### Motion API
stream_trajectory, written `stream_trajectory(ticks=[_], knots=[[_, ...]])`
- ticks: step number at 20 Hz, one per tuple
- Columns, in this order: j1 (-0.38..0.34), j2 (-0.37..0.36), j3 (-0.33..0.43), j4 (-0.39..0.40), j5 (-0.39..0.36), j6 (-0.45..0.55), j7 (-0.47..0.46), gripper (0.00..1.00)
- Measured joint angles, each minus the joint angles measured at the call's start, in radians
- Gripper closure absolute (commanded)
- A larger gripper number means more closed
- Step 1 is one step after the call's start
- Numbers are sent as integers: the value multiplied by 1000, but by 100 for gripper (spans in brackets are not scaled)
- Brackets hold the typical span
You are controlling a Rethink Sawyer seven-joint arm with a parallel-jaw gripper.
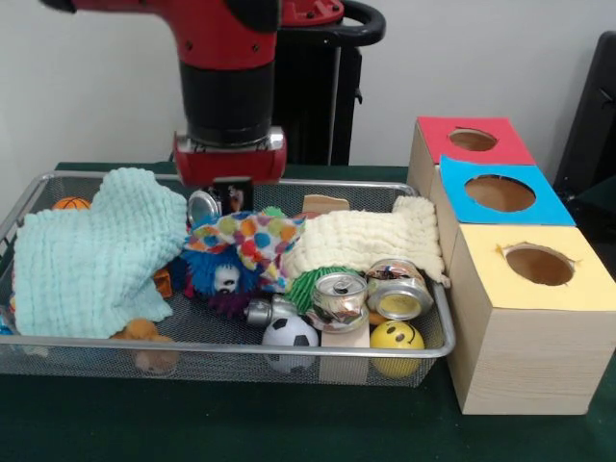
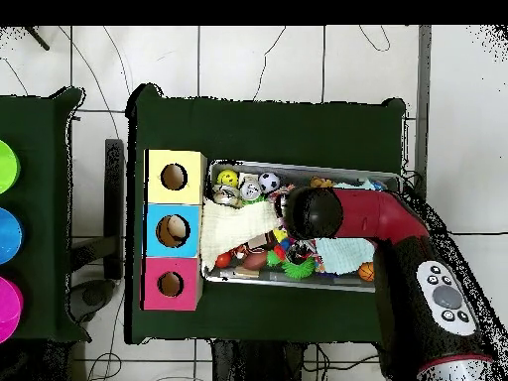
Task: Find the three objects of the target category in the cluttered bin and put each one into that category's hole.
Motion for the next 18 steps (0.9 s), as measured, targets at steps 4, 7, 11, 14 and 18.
stream_trajectory(ticks=[4,7,11,14,18], knots=[[50,-55,-13,10,47,60,0,100],[107,-100,-33,21,107,114,4,100],[196,-146,-70,45,193,134,36,100],[287,-176,-108,67,265,134,103,100],[389,-205,-144,90,335,134,212,100]])
